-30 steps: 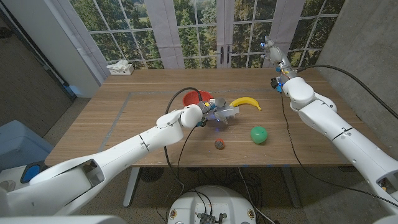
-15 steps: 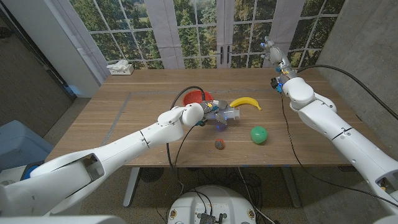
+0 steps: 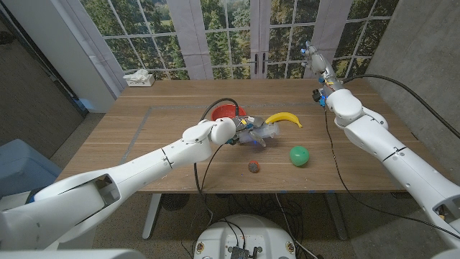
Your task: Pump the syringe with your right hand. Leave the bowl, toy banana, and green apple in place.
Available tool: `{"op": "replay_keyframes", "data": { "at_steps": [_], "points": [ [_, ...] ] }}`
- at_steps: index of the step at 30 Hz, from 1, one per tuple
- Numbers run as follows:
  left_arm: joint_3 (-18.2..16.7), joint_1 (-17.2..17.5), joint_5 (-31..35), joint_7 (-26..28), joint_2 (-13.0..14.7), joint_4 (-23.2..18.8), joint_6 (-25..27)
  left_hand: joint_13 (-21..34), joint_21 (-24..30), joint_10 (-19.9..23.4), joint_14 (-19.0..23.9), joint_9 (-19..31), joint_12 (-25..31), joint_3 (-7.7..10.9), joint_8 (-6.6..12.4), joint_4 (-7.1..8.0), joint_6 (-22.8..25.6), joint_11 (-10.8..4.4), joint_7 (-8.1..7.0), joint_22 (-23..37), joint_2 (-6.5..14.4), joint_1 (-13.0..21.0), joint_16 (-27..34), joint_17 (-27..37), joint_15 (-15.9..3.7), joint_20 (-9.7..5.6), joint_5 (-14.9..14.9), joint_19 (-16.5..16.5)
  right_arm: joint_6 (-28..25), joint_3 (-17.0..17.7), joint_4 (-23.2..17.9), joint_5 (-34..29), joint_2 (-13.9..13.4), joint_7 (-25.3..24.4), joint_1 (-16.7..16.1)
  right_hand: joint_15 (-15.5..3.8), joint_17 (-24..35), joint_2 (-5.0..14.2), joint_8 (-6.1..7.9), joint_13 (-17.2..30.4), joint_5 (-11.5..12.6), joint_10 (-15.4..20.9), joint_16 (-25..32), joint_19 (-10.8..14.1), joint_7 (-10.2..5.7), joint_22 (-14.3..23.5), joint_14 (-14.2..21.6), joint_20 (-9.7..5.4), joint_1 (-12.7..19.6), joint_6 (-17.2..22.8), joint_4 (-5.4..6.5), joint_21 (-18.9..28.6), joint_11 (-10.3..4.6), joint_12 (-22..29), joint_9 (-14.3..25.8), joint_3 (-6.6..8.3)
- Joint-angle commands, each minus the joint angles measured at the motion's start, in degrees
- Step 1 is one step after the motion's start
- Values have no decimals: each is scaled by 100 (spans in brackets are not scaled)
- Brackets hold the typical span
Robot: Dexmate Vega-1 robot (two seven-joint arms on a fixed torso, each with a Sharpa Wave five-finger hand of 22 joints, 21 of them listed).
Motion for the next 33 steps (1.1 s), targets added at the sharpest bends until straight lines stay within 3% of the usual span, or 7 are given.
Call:
{"op": "replay_keyframes", "data": {
  "at_steps": [1, 5, 8, 16, 18, 25, 33],
  "points": [
    [-204, 202, 199, 343, 43, -84, -180, -122, -369, -694, -629, -138, -25, -136, -62, -16, -581, 157, -61, 20, -12, -184, -71, -73, -363, 119, 3, -457, 24, -38, 54, -24, 34, 34, 66, 46, 4, 286, -3, -6, 21, -12, 40, 35, -20, 4, 14, 24, 52, 8, -10, 21, 39, 23, 6, 22],
    [-285, 266, 214, 474, 57, -92, -275, -238, -700, -1256, -1142, -276, -9, -217, -92, -21, -1268, 300, -22, 25, 47, -353, -93, -176, -148, 224, 10, -843, 13, -54, 73, -31, 42, 46, 92, 47, 1, 277, -3, -6, 20, -13, 38, 36, -19, 4, 13, 27, 55, 6, -15, 21, 32, 23, 6, 21],
    [-321, 290, 222, 482, 52, -95, -292, -330, -944, -1705, -1521, -383, 3, -270, -101, -37, -1871, 310, -49, 28, 67, -465, -100, -275, 13, 319, 13, -1091, 33, -57, 88, -27, 47, 58, 99, 52, -1, 275, -3, -6, 19, -13, 39, 37, -17, 4, 17, 29, 57, 8, -18, 21, 34, 23, 6, 22],
    [-406, 324, 212, 470, 54, -115, -352, -484, -1326, -2418, -2058, -513, 14, -383, -83, -23, -2615, 395, -6, 34, 46, -719, -104, -416, 236, 410, 5, -1422, 60, -93, 133, -59, 66, 88, 160, 46, -13, 263, -2, -6, 18, -18, 33, 34, -16, 4, 16, 37, 75, 8, -37, 19, 37, 21, 6, 29],
    [-465, 358, 137, 511, 53, -111, -404, -535, -1423, -2721, -2226, -540, -14, -416, -80, -8, -2878, 503, -35, 36, 48, -820, -105, -442, 292, 415, 2, -1466, 74, -98, 153, -56, 80, 94, 171, 46, -16, 262, -2, -6, 18, -16, 32, 36, -16, 4, 16, 37, 79, 8, -41, 19, 39, 22, 6, 31],
    [-677, 520, -114, 787, 76, -97, -623, -674, -1756, -3229, -2744, -589, 0, -527, -76, 83, -3414, 513, -174, 37, 50, -1194, -119, -486, 425, 418, -13, -1776, 89, -108, 168, -42, 80, 130, 175, 53, -23, 260, 0, -6, 17, -21, 31, 34, -25, 4, 20, 37, 89, 12, -52, 18, 60, 21, 6, 38],
    [-1131, 930, -626, 1701, 64, -4, -1197, -796, -2013, -3668, -3133, -614, 9, -586, -58, 257, -3802, 447, -440, 40, 225, -1686, -120, -473, 429, 387, -14, -1952, 146, -118, 208, -20, 101, 153, 158, 49, -26, 255, 2, -6, 15, -12, 29, 33, -25, 4, 15, 41, 90, 19, -57, 17, 61, 25, 6, 38]
  ]
}}
